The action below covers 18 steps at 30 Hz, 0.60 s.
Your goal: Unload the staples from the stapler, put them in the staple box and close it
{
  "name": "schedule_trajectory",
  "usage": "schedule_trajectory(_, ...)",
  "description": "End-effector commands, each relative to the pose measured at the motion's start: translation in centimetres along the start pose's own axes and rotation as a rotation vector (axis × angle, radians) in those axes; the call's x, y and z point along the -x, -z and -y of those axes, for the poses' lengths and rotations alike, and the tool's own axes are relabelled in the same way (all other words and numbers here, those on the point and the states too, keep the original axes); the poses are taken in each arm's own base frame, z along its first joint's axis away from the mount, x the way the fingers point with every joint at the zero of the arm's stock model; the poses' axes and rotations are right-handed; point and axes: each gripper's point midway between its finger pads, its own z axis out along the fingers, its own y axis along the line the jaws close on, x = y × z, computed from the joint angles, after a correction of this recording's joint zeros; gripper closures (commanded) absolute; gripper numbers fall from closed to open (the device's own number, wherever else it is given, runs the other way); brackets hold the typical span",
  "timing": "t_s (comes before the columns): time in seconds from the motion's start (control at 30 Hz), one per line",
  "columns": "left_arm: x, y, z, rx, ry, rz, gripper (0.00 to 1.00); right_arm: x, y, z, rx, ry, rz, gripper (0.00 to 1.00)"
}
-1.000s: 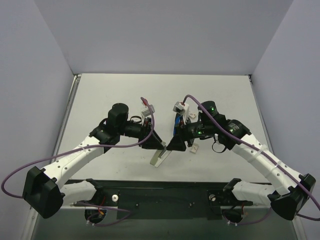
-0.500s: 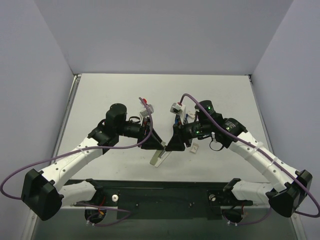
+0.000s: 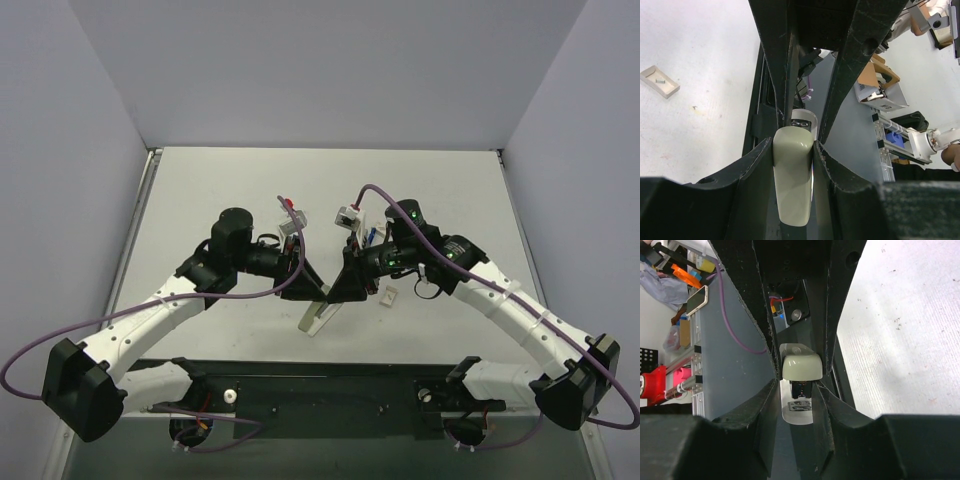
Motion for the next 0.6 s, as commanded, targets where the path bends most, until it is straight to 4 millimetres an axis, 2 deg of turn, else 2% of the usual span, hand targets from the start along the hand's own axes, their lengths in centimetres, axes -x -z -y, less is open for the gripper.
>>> schedule_trajectory(0.0, 1.4, 0.3, 1.7, -0.044, -0.094, 0.036, 1.00, 0.3, -0.5, -0.9, 0.063, 0.027, 0.009, 0.75)
schedule_trajectory(0.3, 1.5, 0.3, 1.8, -0.044, -0.105, 0.042, 1.00, -0.4, -0.7, -0.9, 0.077, 0.006, -0.009, 0.75)
schedule_trajectory(0.37, 1.5, 0.3, 1.9, -0.046, -0.106, 0.043, 1.00, -0.4, -0.7, -0.8, 0.073, 0.006, -0.008, 0.80)
schedule_trajectory(0.5, 1.7, 0.4, 2.1, -0.051, -0.111, 0.049, 1.00, -0.5, -0.9, -0.5, 0.058, 0.006, -0.007, 1.00)
schedule_trajectory(0.57, 1.6, 0.4, 2.0, -0.047, -0.111, 0.051, 1.00, -0.9, -0.8, -0.4, 0.048, 0.010, -0.003, 1.00)
